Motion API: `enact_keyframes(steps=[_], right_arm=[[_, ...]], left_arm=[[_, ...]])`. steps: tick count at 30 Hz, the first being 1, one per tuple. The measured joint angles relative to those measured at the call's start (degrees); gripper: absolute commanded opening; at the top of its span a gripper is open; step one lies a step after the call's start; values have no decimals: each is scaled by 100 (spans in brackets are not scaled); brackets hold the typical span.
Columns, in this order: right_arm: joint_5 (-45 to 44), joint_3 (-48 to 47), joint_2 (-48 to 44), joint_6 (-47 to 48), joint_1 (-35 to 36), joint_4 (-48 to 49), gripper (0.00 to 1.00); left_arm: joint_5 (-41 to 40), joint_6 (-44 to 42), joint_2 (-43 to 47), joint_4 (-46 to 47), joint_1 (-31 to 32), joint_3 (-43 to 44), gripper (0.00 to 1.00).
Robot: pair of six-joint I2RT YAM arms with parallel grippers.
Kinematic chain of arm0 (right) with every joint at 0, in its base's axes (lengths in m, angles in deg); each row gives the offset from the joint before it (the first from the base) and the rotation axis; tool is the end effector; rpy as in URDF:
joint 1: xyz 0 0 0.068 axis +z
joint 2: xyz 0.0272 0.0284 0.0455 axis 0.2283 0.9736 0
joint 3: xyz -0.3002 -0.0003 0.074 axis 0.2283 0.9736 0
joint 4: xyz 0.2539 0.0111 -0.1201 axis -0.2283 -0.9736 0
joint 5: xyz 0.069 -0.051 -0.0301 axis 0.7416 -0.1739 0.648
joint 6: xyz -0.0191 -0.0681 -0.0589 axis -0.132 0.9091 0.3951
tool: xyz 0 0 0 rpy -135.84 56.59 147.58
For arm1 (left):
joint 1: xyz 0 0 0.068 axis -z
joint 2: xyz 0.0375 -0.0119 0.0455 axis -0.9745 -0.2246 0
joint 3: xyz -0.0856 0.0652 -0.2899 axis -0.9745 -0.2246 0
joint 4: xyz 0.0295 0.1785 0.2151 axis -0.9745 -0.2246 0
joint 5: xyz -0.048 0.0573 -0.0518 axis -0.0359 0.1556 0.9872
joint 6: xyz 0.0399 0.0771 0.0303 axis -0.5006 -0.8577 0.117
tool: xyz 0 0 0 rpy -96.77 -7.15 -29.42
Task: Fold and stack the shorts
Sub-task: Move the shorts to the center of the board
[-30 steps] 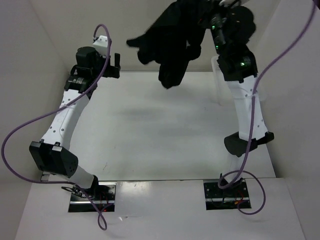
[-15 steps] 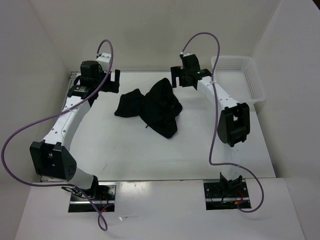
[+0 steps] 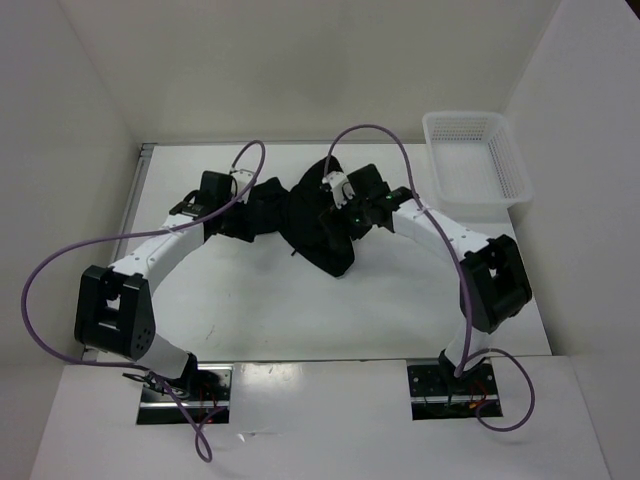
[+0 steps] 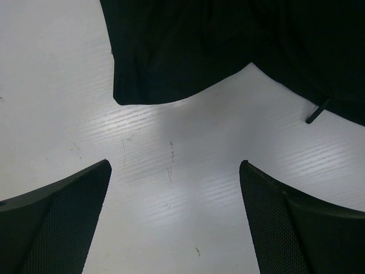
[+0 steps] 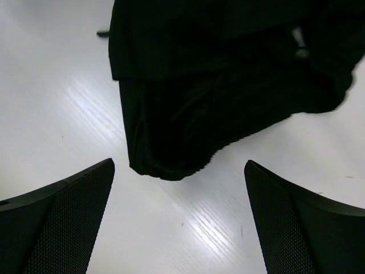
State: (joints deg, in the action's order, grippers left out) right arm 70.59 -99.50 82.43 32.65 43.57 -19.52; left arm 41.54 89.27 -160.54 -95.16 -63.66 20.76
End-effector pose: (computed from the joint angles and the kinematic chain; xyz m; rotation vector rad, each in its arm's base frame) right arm 0.3532 0.2265 0.2478 -0.9872 2.2900 0.3904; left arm 0.3676 -0.0853 0.2461 0.2607 2.3563 -0.0862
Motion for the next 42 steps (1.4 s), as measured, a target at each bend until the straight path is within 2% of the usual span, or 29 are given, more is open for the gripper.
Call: enact_keyframes(steps=[7, 9, 10, 16, 19, 20, 23, 24, 28, 30, 36, 38, 42], right_arm=[[-407, 155, 264, 575, 573, 302, 99], [-579, 168, 315, 774, 745, 459, 92], [-627, 175, 354, 868, 815, 518, 84], [-802, 422, 614, 1130, 885, 688, 66], [-822, 507, 693, 1180, 874, 673, 52], [-820, 511, 706, 1185, 874, 667, 41], [-761, 514, 710, 1257, 874, 664, 16], [-713, 514, 710, 1292, 874, 649, 2], [-407, 382, 713, 1405, 874, 334, 0], [-162, -98, 754, 1344, 874, -107, 0], [1036, -3230, 1067, 562, 732, -404, 0], [1453, -3825, 966, 291, 485, -229, 0], [1764, -3532, 496, -44, -376, -31, 0]], left_arm=[[4, 2, -2, 140, -4, 2, 100], [4, 0, -2, 175, -4, 2, 100], [4, 0, -2, 188, -4, 2, 100], [4, 0, 0, 190, -4, -2, 100], [2, 2, 4, 208, -4, -26, 100], [2, 0, 9, 203, -4, -39, 100], [2, 0, 22, 223, -4, -70, 100], [2, 2, 31, 221, -4, -83, 100], [2, 0, 109, 225, -4, -125, 100], [-44, 0, 140, 236, -4, -125, 100], [-426, 0, 155, 284, -66, 44, 100], [-509, 0, 153, 286, -164, 304, 100], [-636, 2, 160, 472, -337, 713, 100]])
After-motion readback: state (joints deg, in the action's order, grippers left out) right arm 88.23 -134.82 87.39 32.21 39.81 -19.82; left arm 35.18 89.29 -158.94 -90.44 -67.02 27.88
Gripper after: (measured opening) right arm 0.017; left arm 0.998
